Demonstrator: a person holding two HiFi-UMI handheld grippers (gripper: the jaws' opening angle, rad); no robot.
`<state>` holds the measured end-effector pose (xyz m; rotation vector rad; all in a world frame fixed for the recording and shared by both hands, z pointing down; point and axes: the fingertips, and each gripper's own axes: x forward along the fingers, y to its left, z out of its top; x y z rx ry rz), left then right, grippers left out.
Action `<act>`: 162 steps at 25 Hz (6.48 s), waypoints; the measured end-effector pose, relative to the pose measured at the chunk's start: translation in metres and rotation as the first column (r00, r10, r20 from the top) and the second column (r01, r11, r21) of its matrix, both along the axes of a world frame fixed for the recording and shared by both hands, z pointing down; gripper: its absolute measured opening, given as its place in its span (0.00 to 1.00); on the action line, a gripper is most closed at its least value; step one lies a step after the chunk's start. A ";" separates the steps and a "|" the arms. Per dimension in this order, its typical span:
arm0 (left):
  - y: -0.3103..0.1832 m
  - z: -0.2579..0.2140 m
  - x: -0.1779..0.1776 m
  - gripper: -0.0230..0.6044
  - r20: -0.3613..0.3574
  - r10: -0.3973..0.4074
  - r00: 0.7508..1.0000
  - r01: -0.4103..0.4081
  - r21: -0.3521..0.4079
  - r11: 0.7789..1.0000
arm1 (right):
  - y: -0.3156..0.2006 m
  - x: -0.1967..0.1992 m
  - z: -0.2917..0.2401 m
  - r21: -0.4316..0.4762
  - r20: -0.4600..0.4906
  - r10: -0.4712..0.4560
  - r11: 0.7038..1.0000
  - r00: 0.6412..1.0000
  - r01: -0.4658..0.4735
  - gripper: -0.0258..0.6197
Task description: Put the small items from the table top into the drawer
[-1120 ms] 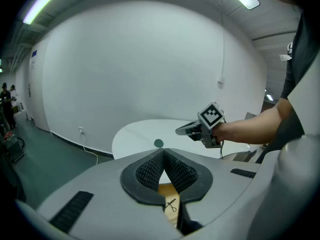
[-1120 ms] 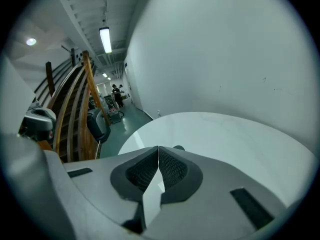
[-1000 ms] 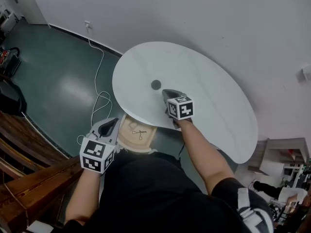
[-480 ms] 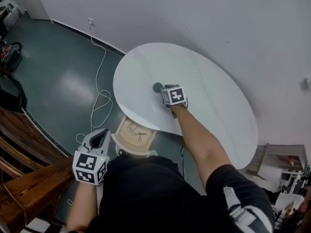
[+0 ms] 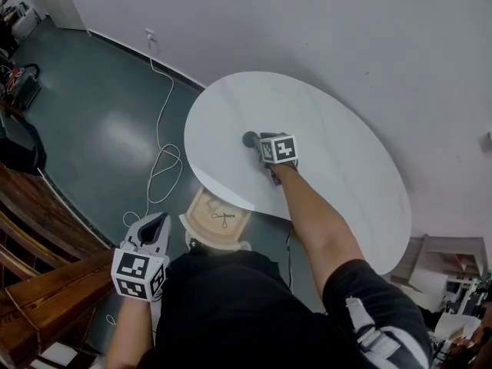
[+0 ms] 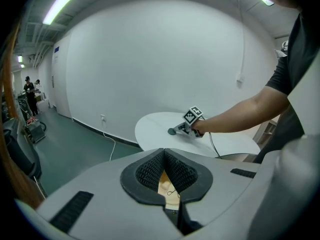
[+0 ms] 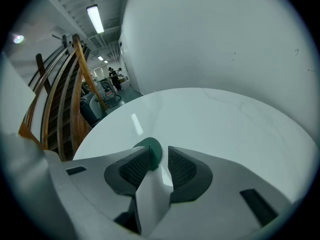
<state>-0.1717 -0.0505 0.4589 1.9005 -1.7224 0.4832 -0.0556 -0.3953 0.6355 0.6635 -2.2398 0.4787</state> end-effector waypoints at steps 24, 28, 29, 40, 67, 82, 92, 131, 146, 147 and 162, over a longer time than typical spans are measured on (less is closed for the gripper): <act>0.000 0.001 -0.011 0.06 -0.031 -0.033 0.999 0.034 0.023 0.999 | 0.017 0.001 -0.039 0.019 0.165 0.034 0.999 0.986 -0.038 0.07; -0.006 -0.003 -0.004 0.06 -0.034 -0.009 0.999 0.010 0.044 0.999 | 0.032 0.014 -0.062 0.042 0.209 0.029 0.998 0.977 -0.038 0.07; -0.008 -0.003 -0.003 0.06 -0.038 -0.007 0.999 0.009 0.048 0.999 | 0.037 0.018 -0.067 0.045 0.222 0.026 0.998 0.975 -0.037 0.07; -0.014 0.016 0.013 0.06 -0.088 0.022 0.996 -0.021 0.014 1.000 | 0.118 0.058 -0.092 0.015 0.304 0.007 1.000 0.953 -0.012 0.07; 0.004 0.029 0.027 0.06 -0.056 0.077 0.995 -0.078 -0.026 0.997 | 0.313 0.014 0.035 0.006 -0.075 -0.561 0.826 0.824 0.563 0.08; 0.042 0.067 0.008 0.06 -0.042 0.011 0.999 -0.015 -0.098 0.995 | 0.341 -0.019 0.149 -0.144 -0.274 -0.704 0.704 0.655 0.696 0.08; 0.051 0.079 -0.002 0.06 -0.075 -0.025 0.997 0.016 -0.115 0.993 | 0.346 -0.028 0.167 -0.198 -0.274 -0.713 0.698 0.645 0.688 0.08; -0.053 -0.020 0.072 0.06 -0.039 0.208 0.977 -0.201 0.132 0.971 | 0.258 0.060 -0.173 0.127 0.306 -0.166 0.983 0.937 0.132 0.06; -0.068 -0.057 0.122 0.06 -0.004 0.323 0.946 -0.314 0.225 0.923 | 0.242 0.118 -0.232 0.256 0.409 -0.031 0.963 0.912 -0.082 0.05; -0.068 -0.057 0.125 0.06 0.001 0.328 0.945 -0.320 0.225 0.920 | 0.242 0.121 -0.232 0.257 0.409 -0.026 0.963 0.912 -0.087 0.05; -0.074 -0.067 0.133 0.06 0.032 0.347 0.937 -0.345 0.230 0.910 | 0.238 0.133 -0.236 0.273 0.417 -0.007 0.955 0.909 -0.119 0.05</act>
